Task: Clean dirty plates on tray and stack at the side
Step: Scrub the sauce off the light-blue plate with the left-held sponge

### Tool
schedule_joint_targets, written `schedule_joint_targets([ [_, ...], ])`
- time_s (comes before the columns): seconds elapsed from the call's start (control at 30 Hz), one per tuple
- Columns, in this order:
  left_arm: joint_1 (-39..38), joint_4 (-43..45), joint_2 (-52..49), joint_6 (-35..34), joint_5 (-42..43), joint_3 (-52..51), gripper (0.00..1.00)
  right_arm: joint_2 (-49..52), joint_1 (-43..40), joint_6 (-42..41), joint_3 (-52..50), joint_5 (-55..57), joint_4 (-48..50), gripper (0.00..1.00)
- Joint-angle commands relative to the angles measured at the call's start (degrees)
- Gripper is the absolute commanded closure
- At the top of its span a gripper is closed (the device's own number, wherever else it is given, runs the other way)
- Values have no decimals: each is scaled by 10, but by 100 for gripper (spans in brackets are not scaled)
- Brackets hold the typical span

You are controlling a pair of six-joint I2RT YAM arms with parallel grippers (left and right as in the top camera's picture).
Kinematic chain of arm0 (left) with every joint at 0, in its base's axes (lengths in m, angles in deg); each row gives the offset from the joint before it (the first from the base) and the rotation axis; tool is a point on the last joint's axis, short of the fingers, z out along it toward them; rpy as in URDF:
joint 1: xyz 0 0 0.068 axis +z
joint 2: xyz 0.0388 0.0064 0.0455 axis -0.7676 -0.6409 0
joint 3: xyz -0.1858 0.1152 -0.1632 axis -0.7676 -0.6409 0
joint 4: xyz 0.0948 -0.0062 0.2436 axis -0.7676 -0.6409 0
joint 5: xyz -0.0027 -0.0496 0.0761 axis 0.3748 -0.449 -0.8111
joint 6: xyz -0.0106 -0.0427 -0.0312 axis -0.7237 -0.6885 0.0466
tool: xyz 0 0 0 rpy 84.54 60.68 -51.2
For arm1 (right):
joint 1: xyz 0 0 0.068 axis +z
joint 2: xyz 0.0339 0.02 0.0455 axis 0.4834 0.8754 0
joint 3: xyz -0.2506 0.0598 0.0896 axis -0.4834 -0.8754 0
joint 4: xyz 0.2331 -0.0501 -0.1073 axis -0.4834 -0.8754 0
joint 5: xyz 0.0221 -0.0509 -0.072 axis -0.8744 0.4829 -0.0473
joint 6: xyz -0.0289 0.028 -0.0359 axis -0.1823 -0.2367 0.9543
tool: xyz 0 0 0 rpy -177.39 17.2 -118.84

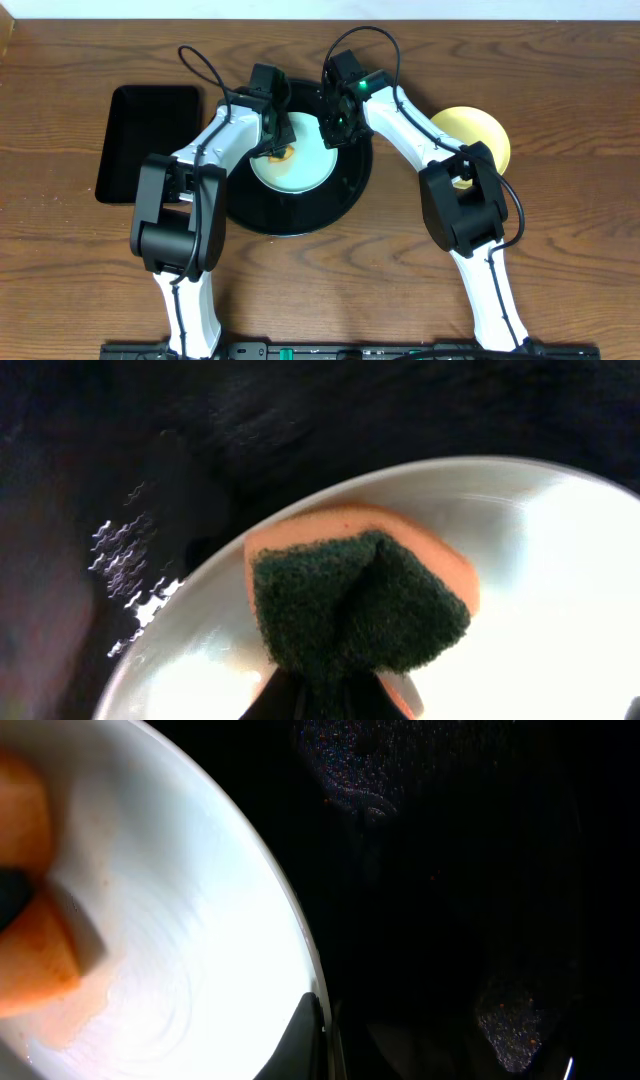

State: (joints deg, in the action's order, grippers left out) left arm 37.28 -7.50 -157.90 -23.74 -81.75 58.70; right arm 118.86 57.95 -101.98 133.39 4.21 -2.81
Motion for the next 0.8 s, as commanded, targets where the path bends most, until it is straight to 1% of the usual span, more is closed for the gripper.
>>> schedule_joint_targets([
  [0.0, 14, -54, -55, -56, 11, -45, 93, 1, 14, 17, -16, 11, -9, 99],
  [0.13, 14, -59, -55, -49, 136, -41, 92, 1, 14, 17, -17, 11, -9, 99],
  [0.23, 14, -35, -55, -23, 225, -38, 92, 1, 14, 17, -17, 11, -9, 99],
  [0.27, 14, -21, -55, -17, 243, -38, 92, 1, 14, 17, -18, 11, -9, 99],
  [0.33, 14, 5, -55, -15, 248, -38, 92, 1, 14, 17, -21, 11, -8, 99],
  [0.43, 16, 45, -55, -2, 210, -38, 92, 1, 15, 16, -30, 11, -4, 98],
  [0.5, 16, 69, -55, -2, 153, -38, 92, 1, 15, 16, -38, 11, 0, 99],
  [0.57, 16, 80, -55, -2, 77, -38, 92, 1, 15, 16, -45, 11, 2, 99],
  [0.67, 16, 68, -55, -3, -23, -38, 92, 1, 15, 16, -51, 11, 4, 99],
  [0.77, 19, 30, -55, -17, -80, -38, 92, 1, 15, 16, -54, 11, 8, 99],
])
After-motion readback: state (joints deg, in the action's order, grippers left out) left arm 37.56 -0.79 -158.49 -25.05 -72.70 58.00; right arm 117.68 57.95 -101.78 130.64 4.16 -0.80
